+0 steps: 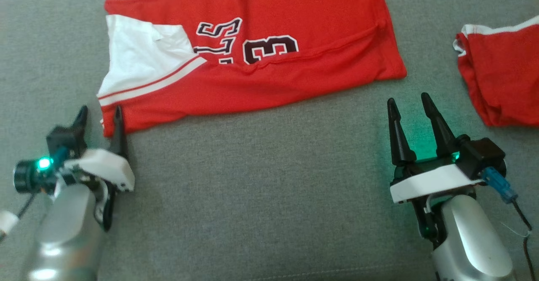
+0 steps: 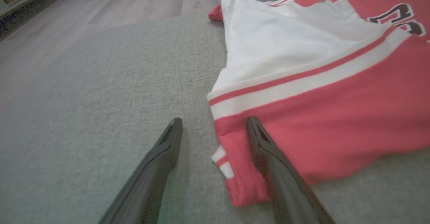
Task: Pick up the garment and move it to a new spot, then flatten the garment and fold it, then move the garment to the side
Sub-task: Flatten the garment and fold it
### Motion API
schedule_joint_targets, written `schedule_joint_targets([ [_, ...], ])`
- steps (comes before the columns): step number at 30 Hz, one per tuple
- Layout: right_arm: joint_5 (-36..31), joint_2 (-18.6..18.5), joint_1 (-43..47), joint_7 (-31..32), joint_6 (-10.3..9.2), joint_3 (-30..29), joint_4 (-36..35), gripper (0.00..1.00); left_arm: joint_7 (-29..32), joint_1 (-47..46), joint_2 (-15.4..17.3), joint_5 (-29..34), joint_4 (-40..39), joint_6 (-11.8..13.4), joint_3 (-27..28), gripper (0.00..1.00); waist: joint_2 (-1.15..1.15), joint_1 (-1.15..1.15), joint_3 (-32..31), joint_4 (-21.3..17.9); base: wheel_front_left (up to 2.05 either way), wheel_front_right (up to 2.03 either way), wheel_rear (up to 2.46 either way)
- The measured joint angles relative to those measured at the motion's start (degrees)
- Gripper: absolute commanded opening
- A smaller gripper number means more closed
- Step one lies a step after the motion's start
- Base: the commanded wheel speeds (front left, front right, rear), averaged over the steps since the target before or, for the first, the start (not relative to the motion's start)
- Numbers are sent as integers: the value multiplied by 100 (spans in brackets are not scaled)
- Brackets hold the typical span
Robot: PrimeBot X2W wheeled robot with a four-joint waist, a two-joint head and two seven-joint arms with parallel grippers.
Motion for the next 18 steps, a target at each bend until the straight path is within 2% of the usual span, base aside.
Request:
schedule_joint_targets([
  [3, 16, 0, -12, 0, 0, 4, -4, 100, 154, -238, 25, -33, 238, -116, -21, 100, 0, 0, 60, -44, 0, 0, 0],
  [4, 16, 0, -14, 0, 0, 9, -4, 100, 198, -296, 35, -40, 304, -166, -48, 73, 0, -1, 66, -53, 0, 0, 0],
  [5, 16, 0, -16, 0, 0, 15, -3, 100, 215, -346, 46, -44, 360, -236, -80, 28, 0, -1, 67, -61, 0, 0, 0],
  [6, 16, 0, -24, 0, 0, 25, -1, 100, 214, -376, 57, -46, 393, -301, -103, 0, 0, 0, 61, -68, 0, 0, 0],
  [13, 13, 3, -142, 0, 0, -85, 124, 100, -224, -307, -27, -46, 472, -379, -157, 0, 0, 0, -161, -47, 0, 0, 0],
  [18, -135, 5, -142, 5, 0, -169, 196, 100, -400, -146, -147, 13, -304, -389, -222, 0, 0, 0, -353, 109, 0, 0, 0],
])
